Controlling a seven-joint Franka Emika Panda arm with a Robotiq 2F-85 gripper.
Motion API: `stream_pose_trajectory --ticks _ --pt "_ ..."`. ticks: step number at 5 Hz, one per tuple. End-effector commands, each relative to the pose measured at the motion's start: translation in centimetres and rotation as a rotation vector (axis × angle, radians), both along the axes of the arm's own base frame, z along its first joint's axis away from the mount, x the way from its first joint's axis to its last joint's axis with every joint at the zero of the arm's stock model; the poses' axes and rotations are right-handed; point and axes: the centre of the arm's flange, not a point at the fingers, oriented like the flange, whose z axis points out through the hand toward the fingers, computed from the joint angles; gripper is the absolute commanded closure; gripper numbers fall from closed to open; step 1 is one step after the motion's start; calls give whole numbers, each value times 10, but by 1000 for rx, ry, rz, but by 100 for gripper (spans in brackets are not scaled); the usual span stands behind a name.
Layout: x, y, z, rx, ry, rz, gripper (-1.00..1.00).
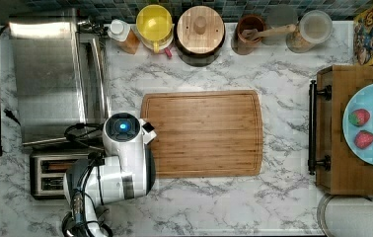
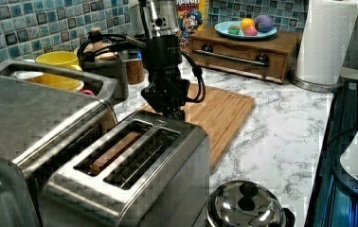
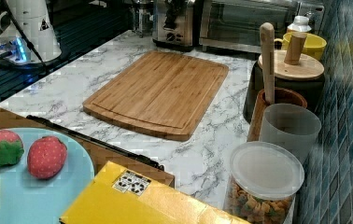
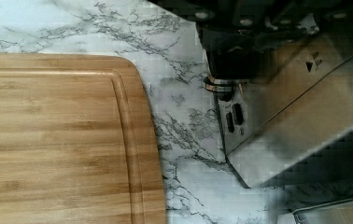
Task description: Turn on the toaster.
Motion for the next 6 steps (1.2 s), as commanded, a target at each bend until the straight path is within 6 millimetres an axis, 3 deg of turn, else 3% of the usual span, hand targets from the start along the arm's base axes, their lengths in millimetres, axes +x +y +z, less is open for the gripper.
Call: stream_pose_trajectory --ticks 1,6 --pt "-60 -23 -109 -97 143 -52 100" --pt "-60 -23 -110 -97 143 -52 100"
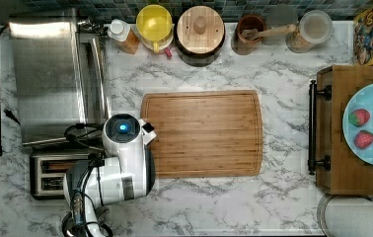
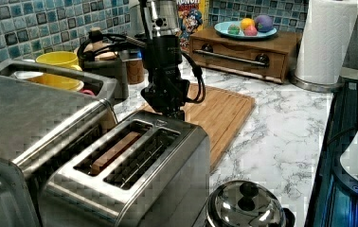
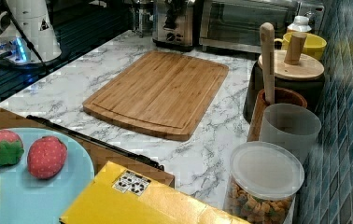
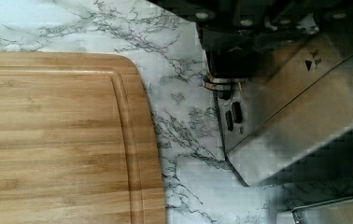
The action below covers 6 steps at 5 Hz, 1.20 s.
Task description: Turn on the toaster.
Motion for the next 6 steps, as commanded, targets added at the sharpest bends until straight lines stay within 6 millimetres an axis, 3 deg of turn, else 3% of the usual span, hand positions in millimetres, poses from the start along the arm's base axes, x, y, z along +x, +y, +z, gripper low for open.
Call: stream_pose_trajectory --ticks 1,6 --pt "-59 -23 -110 -97 152 -53 100" --pt "-59 -23 -110 -97 151 -53 100"
